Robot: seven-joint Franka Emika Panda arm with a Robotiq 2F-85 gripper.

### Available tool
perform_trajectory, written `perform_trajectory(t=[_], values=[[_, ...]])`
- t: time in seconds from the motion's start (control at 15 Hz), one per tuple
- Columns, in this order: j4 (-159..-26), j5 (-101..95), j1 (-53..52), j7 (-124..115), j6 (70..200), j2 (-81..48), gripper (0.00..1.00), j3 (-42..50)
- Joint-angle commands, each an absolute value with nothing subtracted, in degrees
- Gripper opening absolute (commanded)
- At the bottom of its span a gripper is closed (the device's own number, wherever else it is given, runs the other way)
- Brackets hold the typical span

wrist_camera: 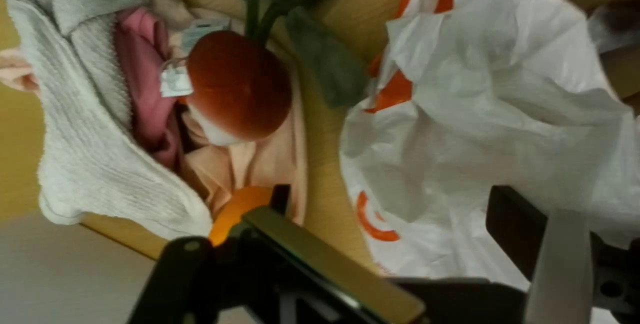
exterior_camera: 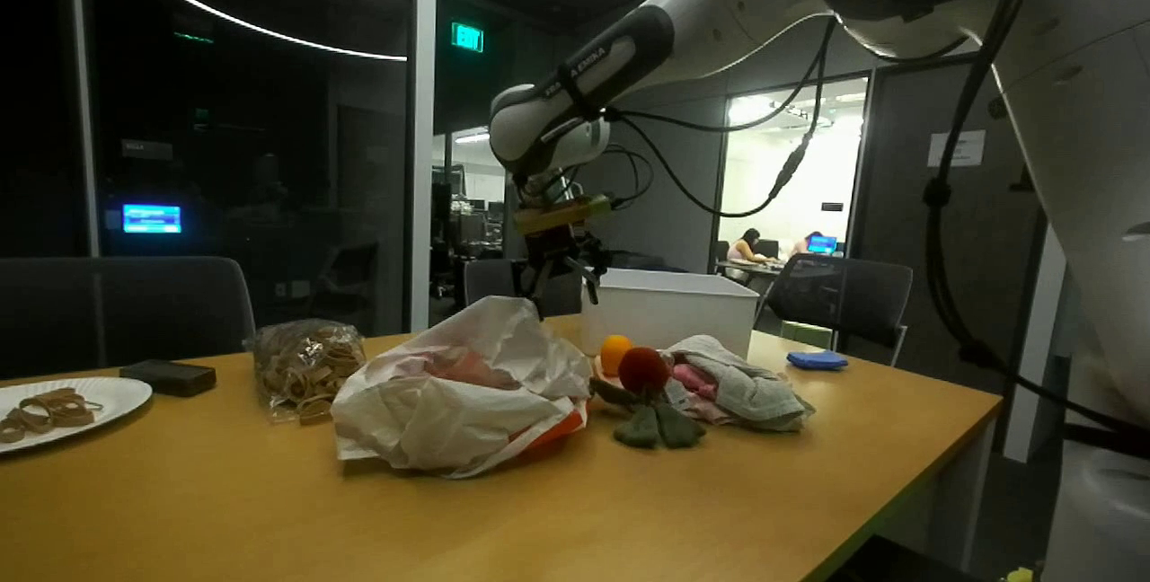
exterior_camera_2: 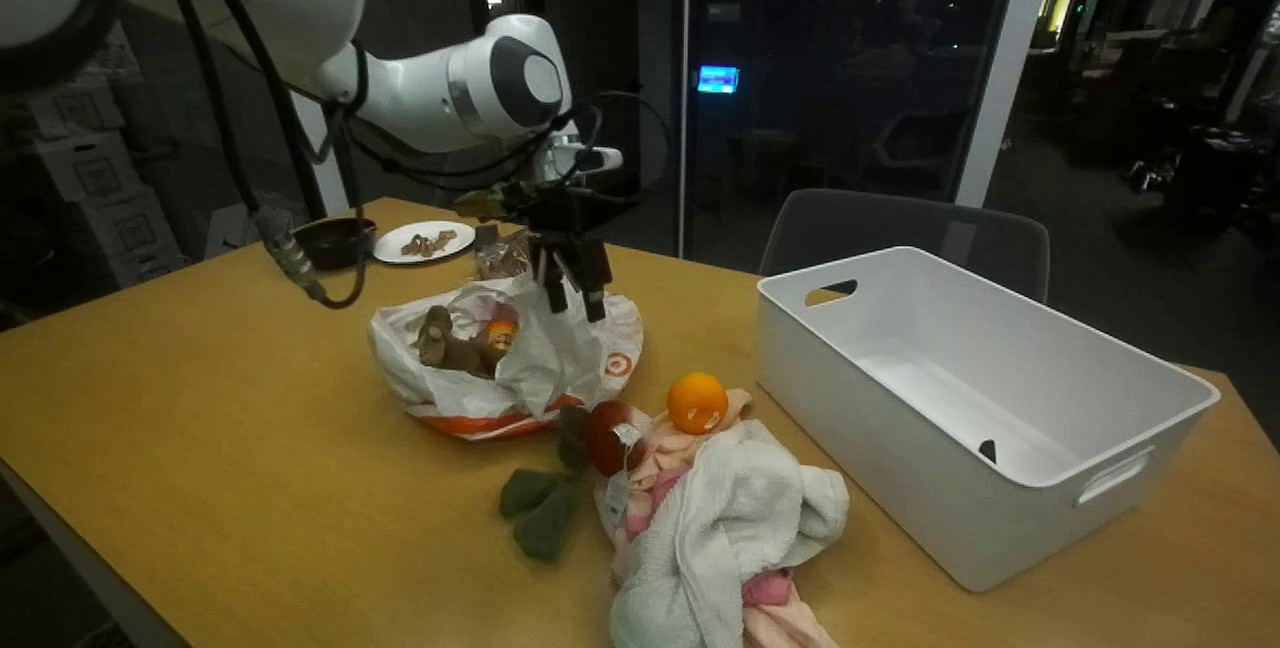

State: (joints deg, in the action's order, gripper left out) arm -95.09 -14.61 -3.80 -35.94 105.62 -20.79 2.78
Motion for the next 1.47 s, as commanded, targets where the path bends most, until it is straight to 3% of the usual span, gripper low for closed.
perform_trajectory(t=[0.0, 0.47, 1.0, 1.4], values=[[-98.7, -11.7, -5.5, -29.9, 110.2, -17.8, 1.00, 0.0], [-98.3, -7.8, -6.8, -15.8, 116.8, -19.5, 1.00, -3.6], [-97.5, 1.1, -8.1, -3.4, 109.8, -17.0, 1.00, -7.6], [-92.2, -1.7, -8.9, -2.3, 104.4, -23.3, 1.00, -7.1]])
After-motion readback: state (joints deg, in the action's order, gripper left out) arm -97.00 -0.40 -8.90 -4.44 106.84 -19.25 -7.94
